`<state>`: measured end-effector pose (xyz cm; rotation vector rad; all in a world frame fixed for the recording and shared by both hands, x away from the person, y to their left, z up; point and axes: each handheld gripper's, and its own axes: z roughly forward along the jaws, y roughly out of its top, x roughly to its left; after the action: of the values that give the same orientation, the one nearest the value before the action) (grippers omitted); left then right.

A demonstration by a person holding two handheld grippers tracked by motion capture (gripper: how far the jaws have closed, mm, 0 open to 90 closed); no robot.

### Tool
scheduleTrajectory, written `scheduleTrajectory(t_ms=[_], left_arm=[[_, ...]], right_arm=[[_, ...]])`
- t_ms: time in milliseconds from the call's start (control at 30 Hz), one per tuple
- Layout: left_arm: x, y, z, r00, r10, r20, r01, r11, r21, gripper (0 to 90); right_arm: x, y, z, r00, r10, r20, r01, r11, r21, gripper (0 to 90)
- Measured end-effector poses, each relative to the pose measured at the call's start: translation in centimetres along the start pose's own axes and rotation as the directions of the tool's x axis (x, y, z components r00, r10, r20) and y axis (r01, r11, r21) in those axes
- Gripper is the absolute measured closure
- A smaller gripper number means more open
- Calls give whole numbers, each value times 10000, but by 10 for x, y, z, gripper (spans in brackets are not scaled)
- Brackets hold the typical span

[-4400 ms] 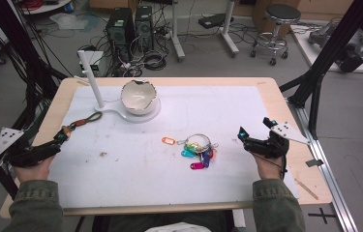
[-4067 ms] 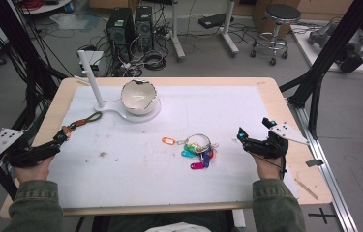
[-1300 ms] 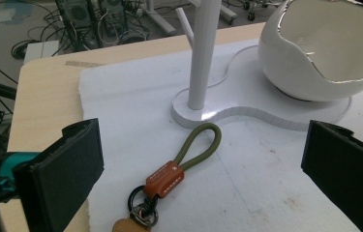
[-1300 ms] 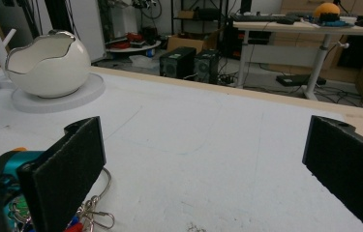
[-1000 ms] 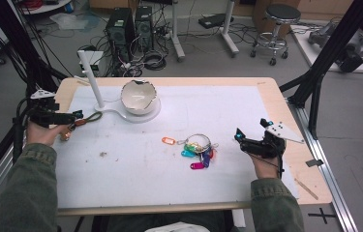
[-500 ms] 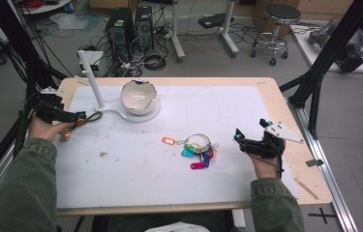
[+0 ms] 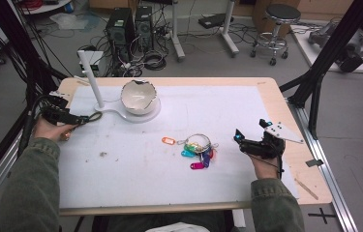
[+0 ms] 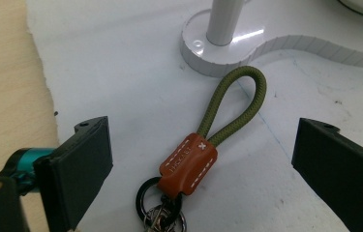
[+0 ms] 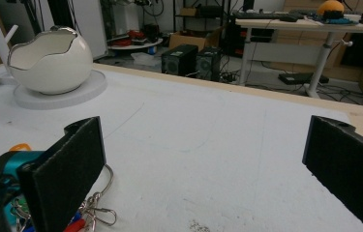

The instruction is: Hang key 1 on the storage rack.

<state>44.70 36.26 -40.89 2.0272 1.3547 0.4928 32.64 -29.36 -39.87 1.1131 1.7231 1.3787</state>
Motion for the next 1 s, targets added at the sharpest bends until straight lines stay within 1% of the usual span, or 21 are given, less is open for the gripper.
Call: scheduleTrajectory(t_ms=[67,133,200,233,300,367,433,567,600,667,767,900,967,1000], left_arm=[[0,-1,2,9999,93,70,-94,9999,121,92],[1,-2,4,9997,255,5,-255,9992,317,109],[2,-3,6,9992,388,56,-391,9980,494,141],[2,-4,7,9991,423,83,-427,9975,559,141],[3,-6,9,9988,459,165,-470,9962,732,174],[5,-7,11,9987,446,231,-465,9947,922,181],[5,-9,12,9983,522,249,-544,9939,958,189],[5,-9,14,9980,604,162,-617,9932,983,243],[6,-9,14,9984,542,162,-555,9940,938,243],[7,-10,15,9983,562,139,-573,9939,939,267],[7,-11,16,9980,605,161,-616,9943,867,320],[7,-12,19,9972,679,303,-707,9920,1044,390],[7,-13,19,9967,782,213,-799,9917,1011,417],[7,-13,18,9970,750,210,-766,9924,963,459]], right_arm=[[0,0,0,10000,14,0,-14,10000,15,5],[0,0,0,10000,-18,-22,18,10000,15,5],[0,0,0,10000,-23,-25,23,10000,29,5],[0,0,0,10000,-23,-25,23,10000,29,5],[0,0,0,10000,-14,-21,14,10000,44,5],[0,0,0,10000,-19,-17,19,10000,50,5],[0,0,0,10000,-72,37,72,9999,82,5],[0,-1,0,9999,-99,31,99,9999,120,5],[0,-1,0,9999,-99,31,99,9999,120,5],[0,-1,0,10000,-75,3,75,9999,156,5],[-1,-1,1,9999,-112,22,112,9998,193,5],[-1,-1,1,9999,-106,25,105,9998,184,6],[-1,-1,1,9999,-161,39,161,9997,156,5],[-1,-1,0,9999,-96,67,94,9998,172,5]])
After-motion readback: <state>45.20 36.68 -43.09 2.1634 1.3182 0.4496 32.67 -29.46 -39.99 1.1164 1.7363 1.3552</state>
